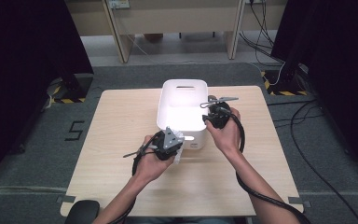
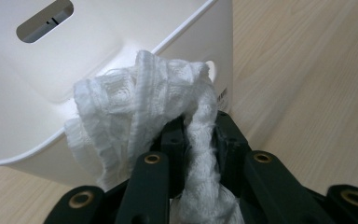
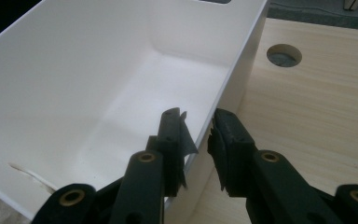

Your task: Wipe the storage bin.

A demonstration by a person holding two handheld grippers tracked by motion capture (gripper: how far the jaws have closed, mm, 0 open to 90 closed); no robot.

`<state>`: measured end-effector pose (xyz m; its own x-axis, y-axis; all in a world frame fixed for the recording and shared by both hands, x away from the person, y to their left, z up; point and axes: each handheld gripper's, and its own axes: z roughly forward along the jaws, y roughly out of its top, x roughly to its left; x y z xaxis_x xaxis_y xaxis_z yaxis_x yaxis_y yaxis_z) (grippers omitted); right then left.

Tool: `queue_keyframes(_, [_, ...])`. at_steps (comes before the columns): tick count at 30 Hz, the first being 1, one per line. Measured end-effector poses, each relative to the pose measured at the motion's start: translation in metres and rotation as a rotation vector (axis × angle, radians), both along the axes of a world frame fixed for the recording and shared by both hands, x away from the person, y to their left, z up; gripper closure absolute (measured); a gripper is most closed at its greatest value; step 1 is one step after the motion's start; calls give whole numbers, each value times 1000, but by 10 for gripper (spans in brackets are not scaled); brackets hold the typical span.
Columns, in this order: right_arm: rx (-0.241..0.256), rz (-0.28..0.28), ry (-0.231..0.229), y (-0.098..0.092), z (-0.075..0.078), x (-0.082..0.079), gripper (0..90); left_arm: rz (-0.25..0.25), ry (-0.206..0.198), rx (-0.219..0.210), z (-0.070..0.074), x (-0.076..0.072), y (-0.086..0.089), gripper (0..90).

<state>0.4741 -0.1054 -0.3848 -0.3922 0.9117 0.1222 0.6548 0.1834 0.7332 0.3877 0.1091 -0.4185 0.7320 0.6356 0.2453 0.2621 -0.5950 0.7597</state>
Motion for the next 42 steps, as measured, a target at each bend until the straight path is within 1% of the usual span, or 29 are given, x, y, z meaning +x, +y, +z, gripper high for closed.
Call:
queue_keyframes(4, [1, 0, 0, 0, 0, 0, 737, -5, 12, 3, -3, 1, -1, 770])
queue_keyframes(9, [1, 0, 0, 0, 0, 0, 737, -3, 16, 9, -6, 2, -3, 770])
queue_keyframes(13, [-1, 1, 0, 0, 0, 0, 737, -4, 25, 20, -9, 2, -4, 770])
queue_keyframes(15, [-1, 2, 0, 0, 0, 0, 736, -1, 32, 15, -12, 3, -4, 770])
queue_keyframes(18, [-1, 2, 1, 0, 0, 0, 736, 0, 42, 30, -17, 5, -4, 770])
queue_keyframes(19, [-1, 2, 0, 0, 0, 0, 736, 3, 44, 29, -18, 5, -5, 769])
queue_keyframes(21, [-2, 2, 0, 0, 0, 0, 736, 3, 44, 39, -20, 5, -5, 769])
queue_keyframes(27, [-1, 3, 1, 0, 0, 0, 735, 11, 32, 41, -25, 4, -7, 769])
queue_keyframes(29, [-1, 4, 1, 0, 0, 0, 736, 9, 29, 50, -27, 4, -8, 769])
queue_keyframes(34, [-2, 5, 2, 0, 0, 0, 736, 9, 34, 47, -30, 3, -8, 769])
queue_keyframes(37, [-2, 5, 2, 0, 0, 0, 735, 7, 40, 57, -31, 3, -9, 770])
queue_keyframes(42, [-3, 8, 2, 0, 0, 0, 737, 6, 48, 67, -38, 3, -11, 769])
